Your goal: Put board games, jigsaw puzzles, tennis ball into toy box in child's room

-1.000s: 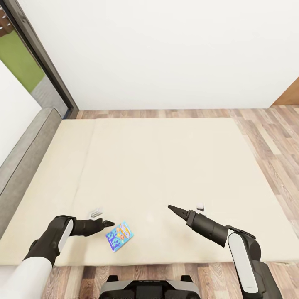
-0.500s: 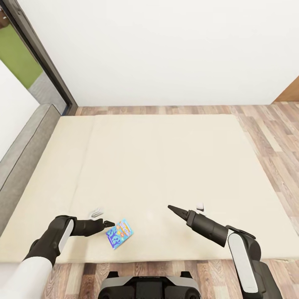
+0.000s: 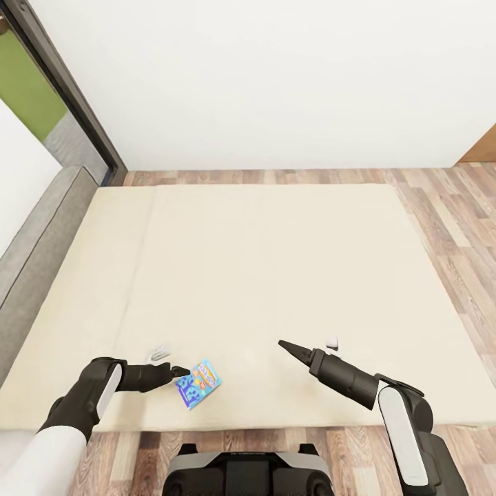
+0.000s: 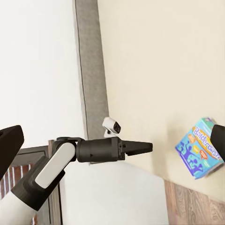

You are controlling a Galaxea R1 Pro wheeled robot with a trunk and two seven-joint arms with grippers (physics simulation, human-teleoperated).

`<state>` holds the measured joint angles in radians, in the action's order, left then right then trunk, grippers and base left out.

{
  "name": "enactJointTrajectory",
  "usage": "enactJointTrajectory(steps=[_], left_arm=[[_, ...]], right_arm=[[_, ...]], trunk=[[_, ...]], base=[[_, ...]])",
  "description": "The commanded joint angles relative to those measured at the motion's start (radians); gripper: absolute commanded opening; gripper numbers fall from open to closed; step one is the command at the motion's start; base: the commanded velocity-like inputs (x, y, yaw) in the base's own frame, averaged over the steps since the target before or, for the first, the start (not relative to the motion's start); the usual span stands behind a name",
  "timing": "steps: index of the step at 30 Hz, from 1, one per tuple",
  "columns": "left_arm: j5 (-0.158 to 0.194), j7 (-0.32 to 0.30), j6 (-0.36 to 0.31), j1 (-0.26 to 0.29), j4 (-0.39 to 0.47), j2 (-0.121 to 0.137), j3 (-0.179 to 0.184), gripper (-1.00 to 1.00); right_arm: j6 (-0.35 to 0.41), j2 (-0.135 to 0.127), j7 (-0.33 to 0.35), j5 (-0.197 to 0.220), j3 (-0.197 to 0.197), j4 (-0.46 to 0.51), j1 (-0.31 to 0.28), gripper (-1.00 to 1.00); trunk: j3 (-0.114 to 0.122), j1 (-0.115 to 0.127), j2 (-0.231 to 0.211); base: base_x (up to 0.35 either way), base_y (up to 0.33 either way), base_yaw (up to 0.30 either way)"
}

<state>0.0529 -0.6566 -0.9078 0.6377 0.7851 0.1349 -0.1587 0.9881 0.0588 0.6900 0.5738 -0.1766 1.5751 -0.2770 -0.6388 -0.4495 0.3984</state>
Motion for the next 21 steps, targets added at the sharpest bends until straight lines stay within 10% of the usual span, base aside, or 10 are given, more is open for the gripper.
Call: enactJointTrajectory(steps=[1, 21], left_arm=[[0.005, 0.001, -0.008, 0.000, 0.000, 0.000, -0.002, 1.00], [0.008, 0.089, 0.016, 0.068, -0.001, -0.024, -0.006, 1.00]], right_arm=[[0.005, 0.001, 0.006, -0.004, -0.002, 0.000, -0.001, 1.00], [0.005, 0.007, 0.006, -0.006, 0.005, 0.000, -0.001, 1.00]], trunk=[[-0.003, 0.000, 0.002], [-0.036, 0.000, 0.002]], base=[[0.000, 0.000, 0.000], [0.000, 0.000, 0.000]])
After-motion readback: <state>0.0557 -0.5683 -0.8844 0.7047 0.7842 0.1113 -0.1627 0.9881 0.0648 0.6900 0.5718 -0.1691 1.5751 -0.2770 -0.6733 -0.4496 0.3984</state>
